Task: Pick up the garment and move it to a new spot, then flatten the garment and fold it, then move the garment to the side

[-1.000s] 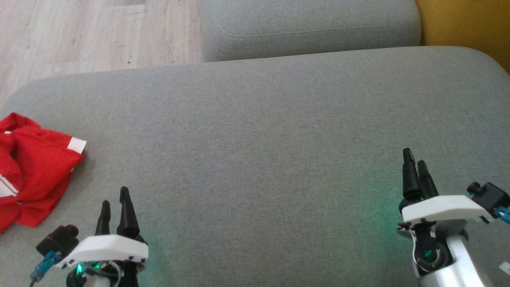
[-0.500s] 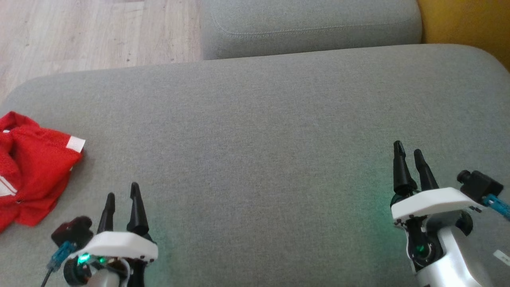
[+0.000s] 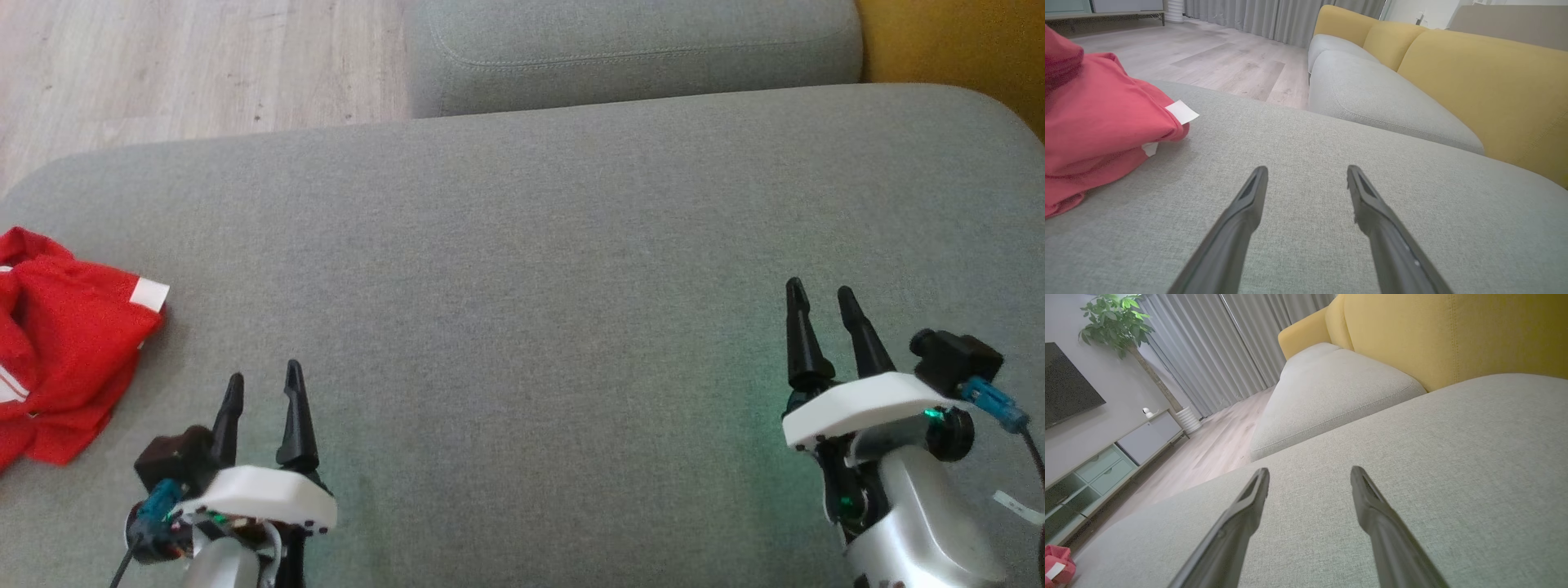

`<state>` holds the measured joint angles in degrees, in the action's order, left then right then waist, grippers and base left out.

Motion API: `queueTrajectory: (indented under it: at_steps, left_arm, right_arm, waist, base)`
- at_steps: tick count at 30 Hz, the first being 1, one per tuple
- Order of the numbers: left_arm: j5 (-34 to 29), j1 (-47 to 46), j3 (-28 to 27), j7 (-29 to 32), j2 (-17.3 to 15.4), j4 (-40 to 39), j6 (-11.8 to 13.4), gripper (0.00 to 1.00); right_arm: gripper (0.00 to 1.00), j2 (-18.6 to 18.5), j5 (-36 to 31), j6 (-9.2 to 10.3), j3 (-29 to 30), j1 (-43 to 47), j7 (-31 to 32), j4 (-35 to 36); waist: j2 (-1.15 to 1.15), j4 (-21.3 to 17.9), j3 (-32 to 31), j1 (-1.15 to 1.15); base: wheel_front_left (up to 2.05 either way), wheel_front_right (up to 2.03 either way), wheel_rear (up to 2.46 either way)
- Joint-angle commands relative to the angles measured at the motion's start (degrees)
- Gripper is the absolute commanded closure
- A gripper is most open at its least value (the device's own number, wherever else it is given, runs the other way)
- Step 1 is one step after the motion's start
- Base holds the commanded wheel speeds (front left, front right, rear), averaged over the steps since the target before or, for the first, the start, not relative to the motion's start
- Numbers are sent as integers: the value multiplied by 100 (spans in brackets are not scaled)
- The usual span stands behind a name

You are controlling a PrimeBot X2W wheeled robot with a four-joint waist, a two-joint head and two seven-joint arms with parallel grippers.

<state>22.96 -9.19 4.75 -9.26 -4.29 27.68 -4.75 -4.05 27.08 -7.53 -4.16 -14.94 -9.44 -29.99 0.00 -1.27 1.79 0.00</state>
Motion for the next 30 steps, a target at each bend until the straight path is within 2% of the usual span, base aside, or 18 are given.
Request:
queueTrajectory:
  at_steps: [1,17,28,30]
  left_arm:
    - [-212,-355,-108,-121,-121,-130,49,0]
    - [-1278,-573,-165,-390,-141,132,180,0]
    - [-1934,-492,-379,-574,-48,199,381,0]
    - [-1898,-446,-456,-574,-25,186,414,0]
  right_arm:
    - [0,26,-217,3,-139,-348,-100,122]
    - [0,69,-1397,4,-142,-601,-371,-127]
    - [0,102,-2195,4,52,-612,-556,-281]
    - [0,107,-2186,4,140,-572,-556,-275]
  waist:
    - [0,-3,2,0]
    - [0,-22,18,0]
    - [0,-40,18,0]
    - [0,-40,10,0]
  base:
    - [0,0,0]
    - [0,0,0]
    - [0,0,0]
    - [0,0,0]
